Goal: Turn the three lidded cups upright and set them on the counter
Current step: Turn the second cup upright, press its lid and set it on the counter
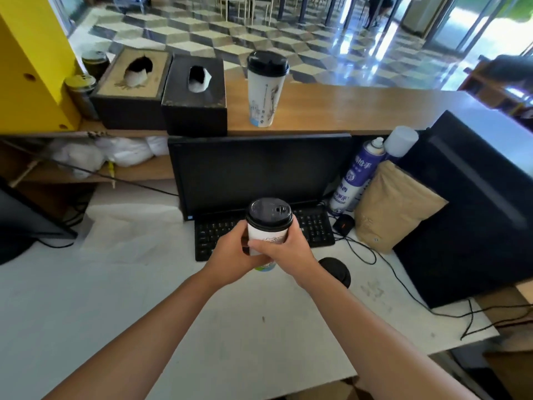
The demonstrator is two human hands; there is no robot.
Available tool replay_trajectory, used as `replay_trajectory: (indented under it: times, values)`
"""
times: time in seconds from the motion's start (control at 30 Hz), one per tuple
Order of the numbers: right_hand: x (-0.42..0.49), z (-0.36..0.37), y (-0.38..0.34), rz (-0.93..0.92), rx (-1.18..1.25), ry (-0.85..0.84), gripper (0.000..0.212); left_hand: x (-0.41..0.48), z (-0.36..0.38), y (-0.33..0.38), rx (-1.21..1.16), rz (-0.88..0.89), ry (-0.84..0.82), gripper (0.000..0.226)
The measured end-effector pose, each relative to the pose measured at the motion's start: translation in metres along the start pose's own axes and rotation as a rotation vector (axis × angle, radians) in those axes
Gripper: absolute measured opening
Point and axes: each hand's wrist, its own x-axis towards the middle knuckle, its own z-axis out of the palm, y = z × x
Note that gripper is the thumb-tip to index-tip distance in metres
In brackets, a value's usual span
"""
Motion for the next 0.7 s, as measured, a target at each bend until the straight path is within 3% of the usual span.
replay_trajectory:
  times: [0.3,0.57,0.7]
  values:
    - [0.055,-0.066,-0.107,-0.286,-0.09,0.017,0.095,0.075,-0.02,0.114,0.081,0.187,0.105,0.068]
    - [0.114,-0.129,-0.173,-0.402,-0.053,-0.001,0.104,0.145,-0.015,0.191,0.142,0.282,0.164,0.07]
    - [0.139,-0.155,-0.185,-0.419,-0.07,-0.024,0.092,0.178,-0.007,0.205,0.184,0.267,0.183,0.073]
